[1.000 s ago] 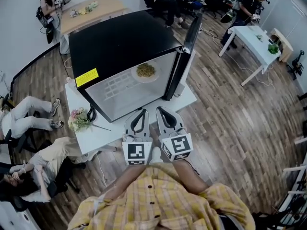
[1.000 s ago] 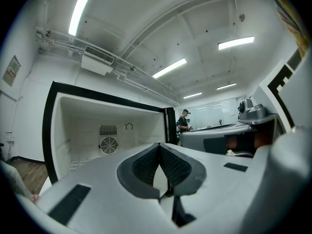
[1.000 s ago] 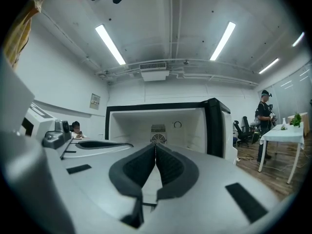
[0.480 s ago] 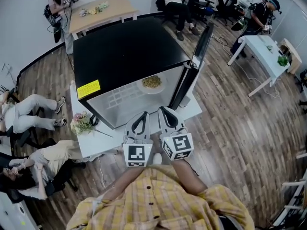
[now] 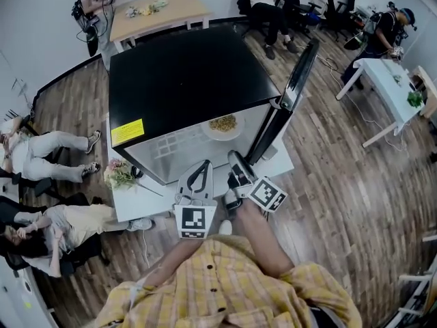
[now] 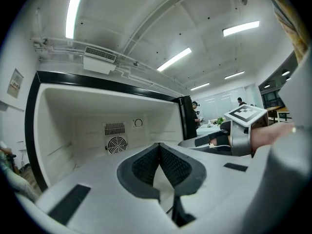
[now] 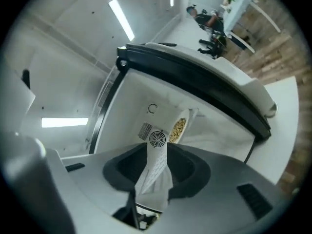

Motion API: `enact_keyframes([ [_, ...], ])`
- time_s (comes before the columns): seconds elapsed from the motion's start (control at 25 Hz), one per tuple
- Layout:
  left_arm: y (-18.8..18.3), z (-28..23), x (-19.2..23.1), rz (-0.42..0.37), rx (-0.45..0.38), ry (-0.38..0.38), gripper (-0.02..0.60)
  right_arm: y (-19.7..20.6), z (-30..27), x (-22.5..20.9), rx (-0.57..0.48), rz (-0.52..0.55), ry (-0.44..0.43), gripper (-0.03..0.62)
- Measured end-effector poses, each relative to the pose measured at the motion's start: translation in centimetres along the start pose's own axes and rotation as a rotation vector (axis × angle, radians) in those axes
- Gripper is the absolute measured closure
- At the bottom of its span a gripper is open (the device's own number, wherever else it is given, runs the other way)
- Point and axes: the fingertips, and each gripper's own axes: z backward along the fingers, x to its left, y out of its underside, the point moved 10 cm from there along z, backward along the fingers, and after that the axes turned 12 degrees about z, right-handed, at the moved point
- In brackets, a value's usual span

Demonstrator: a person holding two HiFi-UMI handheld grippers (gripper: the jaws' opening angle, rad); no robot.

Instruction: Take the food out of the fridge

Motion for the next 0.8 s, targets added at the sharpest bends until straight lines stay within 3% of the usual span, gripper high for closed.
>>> enact_keyframes([
  [0.12, -0.2, -0.1, 0.3, -0.006, 0.007, -0.022, 0.574, 0.2, -0.6, -1.4, -0.023, -0.166, 0.028, 0.462],
  [0.4, -0.5, -0.6, 0.2, -0.012, 0.024, -0.041, 0.574, 0.9, -2.4, -3.1, -0.032, -0.435, 0.069, 0.441],
  [0.8, -0.1, -0.9, 0.0, 0.008, 0.007, -0.046, 0.574, 1.1, -4.6, -5.6, -0.024, -0.568, 0.141, 0.425],
])
